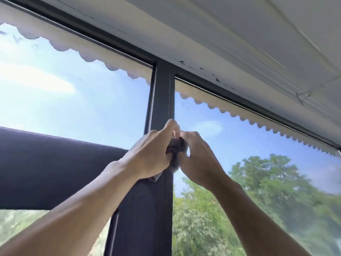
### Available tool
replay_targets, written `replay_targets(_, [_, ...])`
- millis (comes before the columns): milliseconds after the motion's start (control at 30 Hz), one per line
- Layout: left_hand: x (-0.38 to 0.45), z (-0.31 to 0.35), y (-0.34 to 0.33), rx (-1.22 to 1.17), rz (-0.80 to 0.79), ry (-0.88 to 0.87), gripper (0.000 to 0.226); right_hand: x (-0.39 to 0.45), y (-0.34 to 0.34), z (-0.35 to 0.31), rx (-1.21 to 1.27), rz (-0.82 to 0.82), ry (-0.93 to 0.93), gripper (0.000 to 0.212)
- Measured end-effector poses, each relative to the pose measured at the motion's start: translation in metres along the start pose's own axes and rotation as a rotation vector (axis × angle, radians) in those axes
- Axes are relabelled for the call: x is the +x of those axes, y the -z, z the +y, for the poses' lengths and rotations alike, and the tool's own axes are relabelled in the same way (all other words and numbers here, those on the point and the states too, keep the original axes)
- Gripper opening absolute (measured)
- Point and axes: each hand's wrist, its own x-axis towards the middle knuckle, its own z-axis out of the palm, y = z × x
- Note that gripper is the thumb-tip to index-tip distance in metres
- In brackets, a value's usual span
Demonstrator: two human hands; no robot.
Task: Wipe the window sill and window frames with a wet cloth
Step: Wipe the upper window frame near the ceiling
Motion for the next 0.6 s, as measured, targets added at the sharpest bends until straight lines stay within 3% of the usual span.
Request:
replay_targets(133, [-0.019, 0.035, -0.076, -0.142, -0.056, 0.048, 0.048, -0.068, 0.031, 0.042, -0.055, -0.108, -0.122, 0.017])
replay_targets(400, [-0.085, 0.114, -0.274, -0.212, -0.354, 0.164, 0.061, -0.245, 0.086, 0.176, -0.246, -0.285, -0.516, 0.015])
replay_targets(600, [-0.171, 0.161, -0.396, -0.397, -0.557, 0.338, 0.037, -0.371, 0.111, 0.236, -0.474, -0.394, -0.755, 0.016])
